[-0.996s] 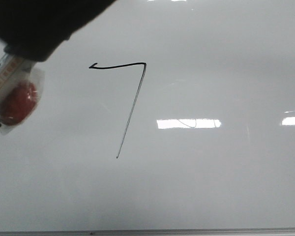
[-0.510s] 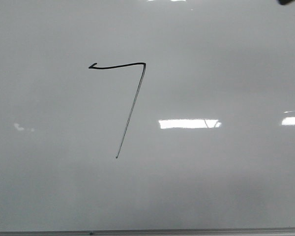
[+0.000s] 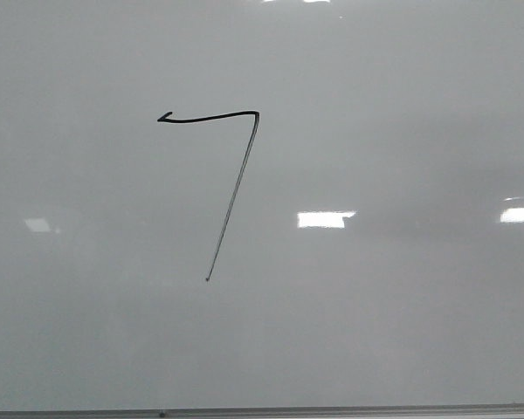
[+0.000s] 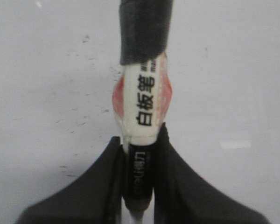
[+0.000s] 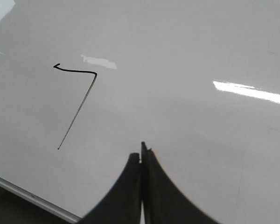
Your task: Write number 7 on whiteboard
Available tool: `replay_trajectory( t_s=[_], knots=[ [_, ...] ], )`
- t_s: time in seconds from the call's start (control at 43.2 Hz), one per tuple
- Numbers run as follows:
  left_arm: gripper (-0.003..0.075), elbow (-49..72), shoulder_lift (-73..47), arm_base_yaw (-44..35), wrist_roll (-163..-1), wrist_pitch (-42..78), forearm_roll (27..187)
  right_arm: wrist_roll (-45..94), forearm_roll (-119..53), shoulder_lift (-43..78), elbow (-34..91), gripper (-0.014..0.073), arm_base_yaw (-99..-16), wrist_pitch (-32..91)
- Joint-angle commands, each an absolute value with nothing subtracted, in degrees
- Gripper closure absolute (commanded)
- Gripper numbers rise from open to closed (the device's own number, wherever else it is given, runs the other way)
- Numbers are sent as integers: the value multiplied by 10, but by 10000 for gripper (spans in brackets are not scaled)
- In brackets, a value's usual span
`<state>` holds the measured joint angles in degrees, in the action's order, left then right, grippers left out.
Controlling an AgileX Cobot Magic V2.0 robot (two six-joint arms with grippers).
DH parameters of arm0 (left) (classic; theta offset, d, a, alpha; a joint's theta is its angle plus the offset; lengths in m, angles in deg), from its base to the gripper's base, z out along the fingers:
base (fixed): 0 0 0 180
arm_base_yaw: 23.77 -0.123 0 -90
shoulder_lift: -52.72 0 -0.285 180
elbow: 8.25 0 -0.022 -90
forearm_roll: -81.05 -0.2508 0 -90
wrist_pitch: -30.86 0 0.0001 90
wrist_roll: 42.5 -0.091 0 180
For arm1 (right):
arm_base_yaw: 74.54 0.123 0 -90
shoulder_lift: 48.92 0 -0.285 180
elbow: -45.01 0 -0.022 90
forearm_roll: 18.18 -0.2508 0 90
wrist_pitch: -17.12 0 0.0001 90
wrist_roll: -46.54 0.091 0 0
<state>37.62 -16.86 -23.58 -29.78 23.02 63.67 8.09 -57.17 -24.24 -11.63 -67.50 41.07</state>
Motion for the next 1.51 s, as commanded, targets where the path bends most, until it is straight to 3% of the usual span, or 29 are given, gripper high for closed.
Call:
replay_trajectory(
  t_s=[0.0,0.463,0.764,0.926,1.297,1.39,1.482],
  knots=[
    [741,357,-216,-238,-293,325,634,82,-588,-240,-103,664,-678,371],
    [728,307,-384,-238,-287,376,688,82,-588,-240,-103,664,-678,372],
    [453,306,-386,-238,-287,367,688,82,-588,-240,-103,664,-678,372],
    [362,306,-361,-238,-287,347,688,82,-588,-240,-103,664,-678,372],
    [376,345,-187,-236,-288,290,674,82,-588,-240,-103,664,-678,372],
    [430,380,-98,-226,-289,290,673,82,-588,-240,-103,664,-678,372],
    [538,421,8,-209,-289,288,673,82,-588,-240,-103,664,-678,372]
  ],
)
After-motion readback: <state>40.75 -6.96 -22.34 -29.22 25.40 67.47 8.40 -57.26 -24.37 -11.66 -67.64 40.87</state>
